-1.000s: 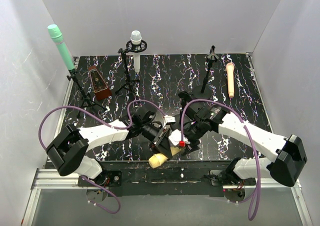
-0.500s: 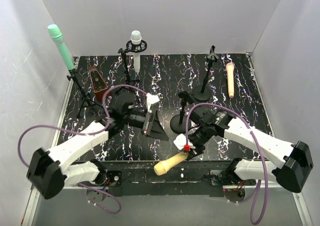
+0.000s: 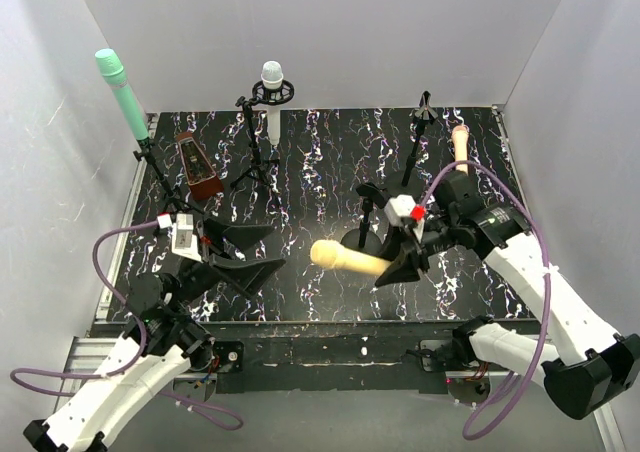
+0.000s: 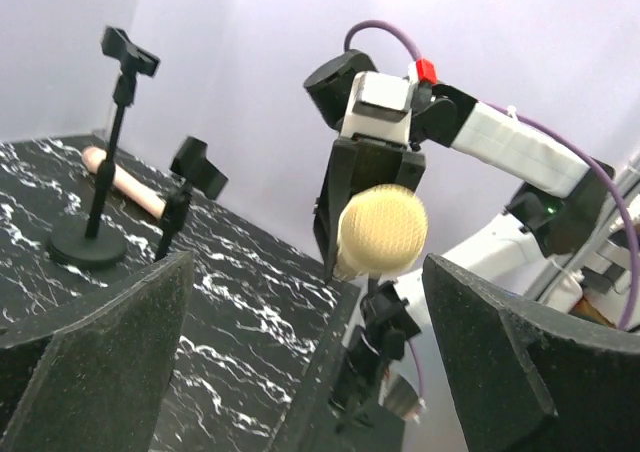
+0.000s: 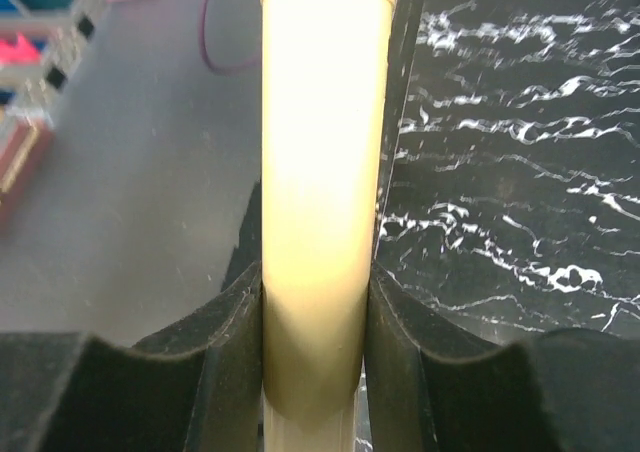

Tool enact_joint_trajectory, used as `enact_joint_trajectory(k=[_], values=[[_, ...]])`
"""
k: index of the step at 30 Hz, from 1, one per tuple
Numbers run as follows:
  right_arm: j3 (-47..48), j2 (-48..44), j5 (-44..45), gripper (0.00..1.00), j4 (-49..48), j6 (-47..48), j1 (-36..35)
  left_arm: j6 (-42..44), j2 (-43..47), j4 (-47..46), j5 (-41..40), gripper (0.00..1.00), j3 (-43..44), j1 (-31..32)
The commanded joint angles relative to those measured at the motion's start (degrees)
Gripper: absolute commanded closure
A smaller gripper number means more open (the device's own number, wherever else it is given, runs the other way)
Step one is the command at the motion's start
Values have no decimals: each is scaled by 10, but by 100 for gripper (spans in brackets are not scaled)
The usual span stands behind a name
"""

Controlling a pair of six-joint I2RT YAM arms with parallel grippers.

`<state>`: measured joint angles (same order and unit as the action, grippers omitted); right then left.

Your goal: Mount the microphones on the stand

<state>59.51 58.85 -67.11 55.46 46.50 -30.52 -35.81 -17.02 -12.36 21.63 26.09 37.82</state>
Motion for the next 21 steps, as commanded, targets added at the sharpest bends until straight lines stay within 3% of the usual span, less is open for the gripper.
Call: enact_joint_trajectory(k=[1, 4, 8, 11, 16, 21], values=[[50, 1, -93, 99, -122, -206, 39, -7, -20, -173, -41, 2, -47, -2], [47, 6, -33, 99, -256, -400, 48, -47, -82, -277, 1, 2, -63, -2], [61, 22, 14, 99, -331, -522, 49, -97, -197, -421, 24, 2, -62, 1], [63, 42, 23, 99, -382, -584, 49, -96, -282, -514, 14, 2, -53, 23], [47, 59, 7, 99, -443, -635, 49, -3, -385, -514, -52, 2, -3, 115], [19, 59, 1, 99, -482, -660, 49, 4, -475, -614, -110, 2, 10, 151]])
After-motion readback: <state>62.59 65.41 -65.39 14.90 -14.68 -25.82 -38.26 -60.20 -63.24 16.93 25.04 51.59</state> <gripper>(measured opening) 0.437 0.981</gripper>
